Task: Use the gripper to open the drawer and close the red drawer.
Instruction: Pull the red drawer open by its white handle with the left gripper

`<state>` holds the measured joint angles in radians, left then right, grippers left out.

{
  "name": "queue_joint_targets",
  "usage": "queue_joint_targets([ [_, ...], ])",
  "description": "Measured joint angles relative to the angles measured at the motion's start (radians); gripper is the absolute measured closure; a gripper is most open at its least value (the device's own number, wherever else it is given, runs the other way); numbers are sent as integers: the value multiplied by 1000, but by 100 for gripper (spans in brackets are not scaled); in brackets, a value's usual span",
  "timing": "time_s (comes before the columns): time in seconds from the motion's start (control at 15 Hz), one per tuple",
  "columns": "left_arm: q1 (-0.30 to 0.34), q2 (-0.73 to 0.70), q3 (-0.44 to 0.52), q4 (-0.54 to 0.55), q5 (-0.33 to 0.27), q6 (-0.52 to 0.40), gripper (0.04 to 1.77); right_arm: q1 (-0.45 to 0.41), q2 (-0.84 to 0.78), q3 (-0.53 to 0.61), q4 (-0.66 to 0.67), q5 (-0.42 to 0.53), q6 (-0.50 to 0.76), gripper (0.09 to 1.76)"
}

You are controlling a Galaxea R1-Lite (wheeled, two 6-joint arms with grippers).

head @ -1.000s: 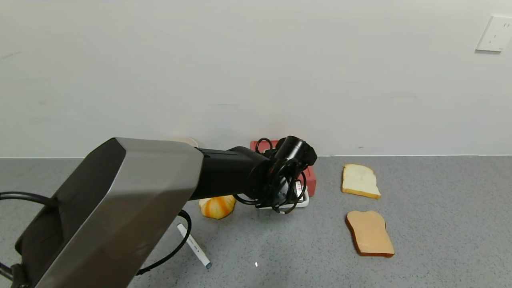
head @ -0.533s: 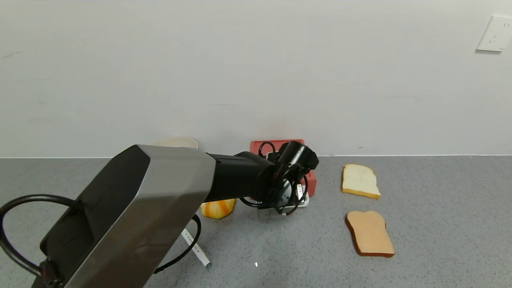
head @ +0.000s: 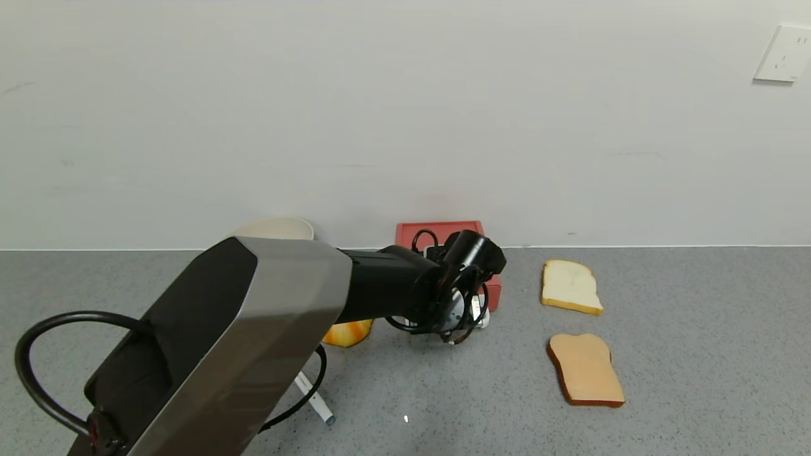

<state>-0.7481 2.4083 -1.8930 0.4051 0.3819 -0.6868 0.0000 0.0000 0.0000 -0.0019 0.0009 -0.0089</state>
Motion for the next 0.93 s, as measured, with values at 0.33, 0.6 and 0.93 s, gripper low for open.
queue_joint_targets([
  [0.33, -7, 1, -21, 96, -12, -12, 170, 0, 0, 0, 0, 0, 0, 14],
  [0.6, -17, 5, -33, 155, -24, -38, 170, 0, 0, 0, 0, 0, 0, 14],
  [0.93, -34, 6, -34, 211, -38, -98, 170, 0, 0, 0, 0, 1, 0, 14],
])
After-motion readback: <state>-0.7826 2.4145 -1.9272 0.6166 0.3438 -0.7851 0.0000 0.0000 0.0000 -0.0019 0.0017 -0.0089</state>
